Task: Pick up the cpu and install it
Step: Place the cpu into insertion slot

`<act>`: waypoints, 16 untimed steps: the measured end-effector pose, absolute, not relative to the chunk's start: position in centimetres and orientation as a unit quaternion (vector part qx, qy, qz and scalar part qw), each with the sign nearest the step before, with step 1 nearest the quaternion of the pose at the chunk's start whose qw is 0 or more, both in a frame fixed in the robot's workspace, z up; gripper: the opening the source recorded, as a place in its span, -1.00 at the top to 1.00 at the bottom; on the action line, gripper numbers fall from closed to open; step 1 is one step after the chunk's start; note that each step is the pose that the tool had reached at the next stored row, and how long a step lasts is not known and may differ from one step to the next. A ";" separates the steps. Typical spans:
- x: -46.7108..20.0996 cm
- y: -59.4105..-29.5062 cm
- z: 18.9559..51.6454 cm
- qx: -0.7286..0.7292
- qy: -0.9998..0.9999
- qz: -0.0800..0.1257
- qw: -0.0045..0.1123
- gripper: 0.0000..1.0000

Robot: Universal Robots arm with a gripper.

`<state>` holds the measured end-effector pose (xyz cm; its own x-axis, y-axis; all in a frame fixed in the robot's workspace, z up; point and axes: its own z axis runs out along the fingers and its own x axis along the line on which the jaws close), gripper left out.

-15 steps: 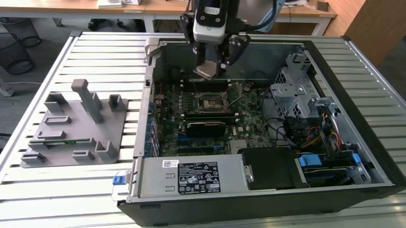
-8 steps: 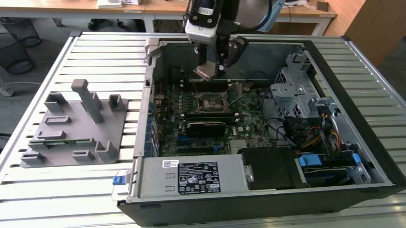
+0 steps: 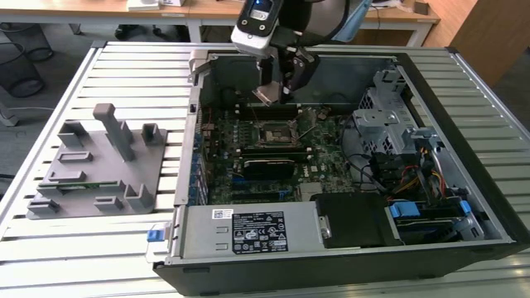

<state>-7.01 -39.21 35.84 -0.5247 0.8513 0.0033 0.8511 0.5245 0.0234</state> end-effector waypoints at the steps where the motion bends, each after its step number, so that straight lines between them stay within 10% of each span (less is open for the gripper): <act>1: -7.0 -39.2 35.8 0.496 0.868 0.011 0.004 -0.07; 16: -7.0 -38.8 35.4 0.582 0.813 0.010 0.006 -0.07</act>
<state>-7.01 -38.75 35.38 -0.3235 0.9462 0.0032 0.9460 0.3233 0.0234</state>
